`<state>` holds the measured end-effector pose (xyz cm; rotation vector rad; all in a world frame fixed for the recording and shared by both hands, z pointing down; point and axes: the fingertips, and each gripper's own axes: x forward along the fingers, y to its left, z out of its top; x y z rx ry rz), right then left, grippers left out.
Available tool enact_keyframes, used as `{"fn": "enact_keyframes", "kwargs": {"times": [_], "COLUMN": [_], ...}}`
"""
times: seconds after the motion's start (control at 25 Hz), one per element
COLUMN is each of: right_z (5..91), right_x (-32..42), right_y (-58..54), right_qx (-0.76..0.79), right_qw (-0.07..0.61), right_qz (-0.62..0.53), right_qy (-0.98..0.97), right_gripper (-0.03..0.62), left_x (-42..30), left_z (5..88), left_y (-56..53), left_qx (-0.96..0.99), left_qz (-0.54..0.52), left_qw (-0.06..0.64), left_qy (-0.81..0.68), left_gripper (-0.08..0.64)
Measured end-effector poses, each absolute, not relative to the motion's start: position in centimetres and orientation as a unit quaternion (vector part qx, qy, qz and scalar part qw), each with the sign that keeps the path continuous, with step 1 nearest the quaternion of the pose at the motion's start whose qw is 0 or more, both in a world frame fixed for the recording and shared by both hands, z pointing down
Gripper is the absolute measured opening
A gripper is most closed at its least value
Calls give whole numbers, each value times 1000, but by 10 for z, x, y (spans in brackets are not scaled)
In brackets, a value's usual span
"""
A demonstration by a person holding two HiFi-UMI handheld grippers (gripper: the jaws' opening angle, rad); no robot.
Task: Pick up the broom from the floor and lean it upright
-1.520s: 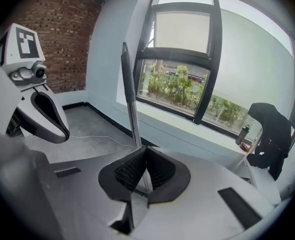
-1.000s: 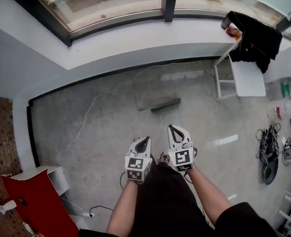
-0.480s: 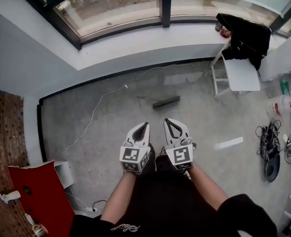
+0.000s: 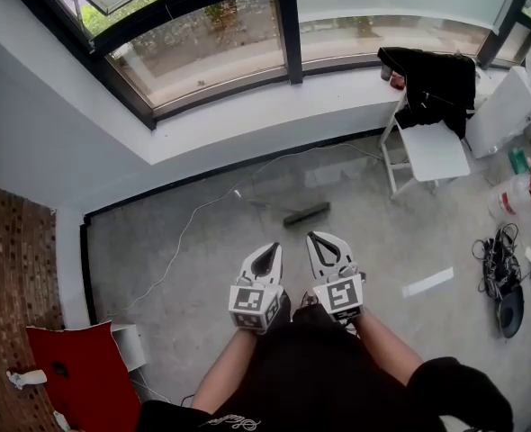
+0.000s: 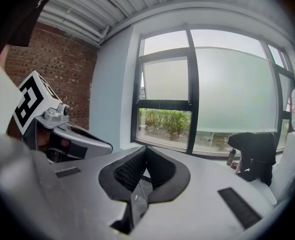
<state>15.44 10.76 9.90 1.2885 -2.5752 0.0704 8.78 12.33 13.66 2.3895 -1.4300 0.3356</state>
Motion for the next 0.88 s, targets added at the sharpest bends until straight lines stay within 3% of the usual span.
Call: {"fn": "enact_keyframes", "kwargs": {"times": [0.88], "right_z": [98], "right_x": [151], "right_y": [101], "right_qx": [442], "right_qw": [153], "right_qz": [-34], "right_qy": [-883], "right_gripper": [8], "left_x": [92], "left_z": [118], "left_y": [110], "left_qx": [853], "left_qz": [104], "left_qw": [157], "left_qy": [-486], "left_gripper": [6]}}
